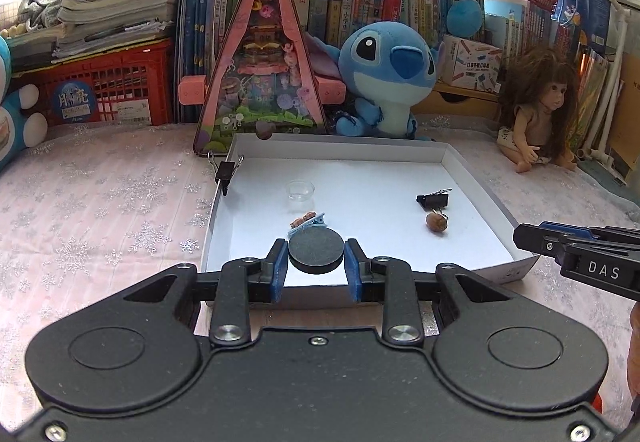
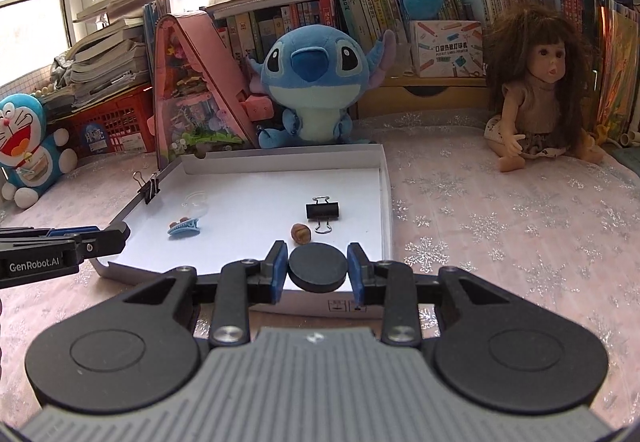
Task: Organize rigid objects
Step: 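Lift and carry both black lids over the white tray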
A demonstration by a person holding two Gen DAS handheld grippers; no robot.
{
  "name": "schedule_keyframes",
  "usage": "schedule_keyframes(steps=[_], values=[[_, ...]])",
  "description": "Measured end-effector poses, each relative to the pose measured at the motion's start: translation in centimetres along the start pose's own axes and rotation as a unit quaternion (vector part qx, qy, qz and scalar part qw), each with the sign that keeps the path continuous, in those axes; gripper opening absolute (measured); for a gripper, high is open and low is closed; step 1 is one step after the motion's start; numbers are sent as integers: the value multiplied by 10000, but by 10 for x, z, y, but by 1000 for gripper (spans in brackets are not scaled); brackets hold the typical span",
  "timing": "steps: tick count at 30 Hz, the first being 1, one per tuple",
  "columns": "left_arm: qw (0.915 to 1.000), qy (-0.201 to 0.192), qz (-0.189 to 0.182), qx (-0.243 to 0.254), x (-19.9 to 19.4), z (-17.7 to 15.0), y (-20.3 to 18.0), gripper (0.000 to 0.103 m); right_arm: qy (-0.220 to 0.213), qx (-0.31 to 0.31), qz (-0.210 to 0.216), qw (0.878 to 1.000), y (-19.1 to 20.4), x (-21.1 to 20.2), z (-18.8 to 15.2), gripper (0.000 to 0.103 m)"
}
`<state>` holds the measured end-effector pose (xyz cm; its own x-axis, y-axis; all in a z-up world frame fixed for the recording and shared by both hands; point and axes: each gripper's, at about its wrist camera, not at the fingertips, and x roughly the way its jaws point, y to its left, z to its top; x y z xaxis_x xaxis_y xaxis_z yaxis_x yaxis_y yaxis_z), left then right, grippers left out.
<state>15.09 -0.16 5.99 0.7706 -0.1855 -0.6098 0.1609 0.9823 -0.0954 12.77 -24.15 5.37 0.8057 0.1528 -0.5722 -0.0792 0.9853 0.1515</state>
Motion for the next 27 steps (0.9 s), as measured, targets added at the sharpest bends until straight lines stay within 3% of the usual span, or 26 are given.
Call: schedule_keyframes(steps=[9,27], values=[[9996,193,137,-122,39,16,17,28,397,354,81,9986,-15,36,15,36],[9987,418,278,-82,88,12,29,28,724,39,85,9973,-14,80,18,37]])
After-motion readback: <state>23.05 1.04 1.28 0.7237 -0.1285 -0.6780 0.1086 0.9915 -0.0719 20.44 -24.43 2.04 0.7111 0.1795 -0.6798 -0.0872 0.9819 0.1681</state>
